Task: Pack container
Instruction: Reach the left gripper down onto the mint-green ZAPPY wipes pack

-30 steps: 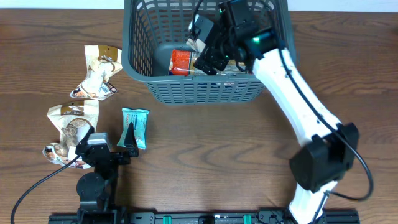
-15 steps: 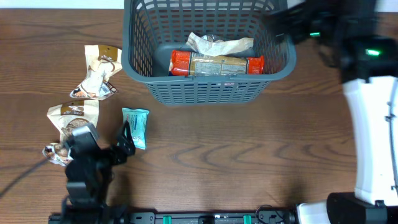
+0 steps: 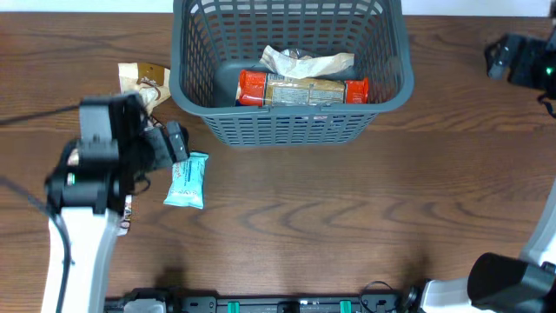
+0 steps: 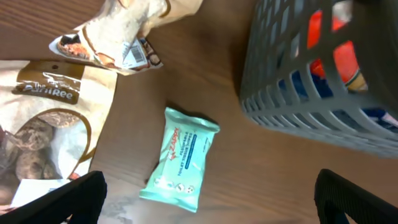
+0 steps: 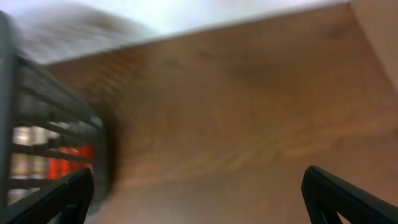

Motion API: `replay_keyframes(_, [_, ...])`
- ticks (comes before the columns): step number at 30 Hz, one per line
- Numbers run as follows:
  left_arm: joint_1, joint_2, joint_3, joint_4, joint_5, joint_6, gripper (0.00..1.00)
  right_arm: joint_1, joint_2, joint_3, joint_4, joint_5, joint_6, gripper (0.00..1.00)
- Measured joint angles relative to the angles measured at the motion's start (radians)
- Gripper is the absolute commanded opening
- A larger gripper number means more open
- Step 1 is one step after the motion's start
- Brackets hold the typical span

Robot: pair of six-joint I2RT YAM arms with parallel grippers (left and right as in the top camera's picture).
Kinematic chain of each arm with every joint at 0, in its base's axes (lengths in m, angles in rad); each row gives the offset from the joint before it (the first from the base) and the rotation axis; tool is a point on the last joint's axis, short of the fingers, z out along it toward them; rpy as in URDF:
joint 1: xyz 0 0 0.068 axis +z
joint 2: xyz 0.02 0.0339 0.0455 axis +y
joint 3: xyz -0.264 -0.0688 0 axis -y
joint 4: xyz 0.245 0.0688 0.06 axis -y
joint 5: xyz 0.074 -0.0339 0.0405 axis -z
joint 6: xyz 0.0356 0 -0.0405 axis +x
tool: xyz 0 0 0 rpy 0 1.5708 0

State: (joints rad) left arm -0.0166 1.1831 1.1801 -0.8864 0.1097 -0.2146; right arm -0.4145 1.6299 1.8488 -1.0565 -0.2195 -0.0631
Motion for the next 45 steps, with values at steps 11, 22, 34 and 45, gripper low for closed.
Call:
replay_keyframes(11, [0.000, 0.064, 0.024, -0.119, -0.004, 0.119, 0.99, -0.022, 0.096, -0.301, 0.134, 0.011, 0.006, 0.99])
replay_keyframes(22, [0.000, 0.175, -0.053, -0.072, -0.031, 0.251, 0.99, -0.022, 0.103, -0.386, 0.214, 0.011, 0.006, 0.99])
replay_keyframes(34, [0.000, 0.196, -0.346, 0.171, -0.032, 0.294, 0.99, -0.022, 0.103, -0.386, 0.213, 0.011, 0.006, 0.99])
replay_keyframes(45, [0.000, 0.274, -0.374, 0.249, -0.035, 0.282, 0.99, -0.021, 0.103, -0.386, 0.209, 0.010, 0.006, 0.99])
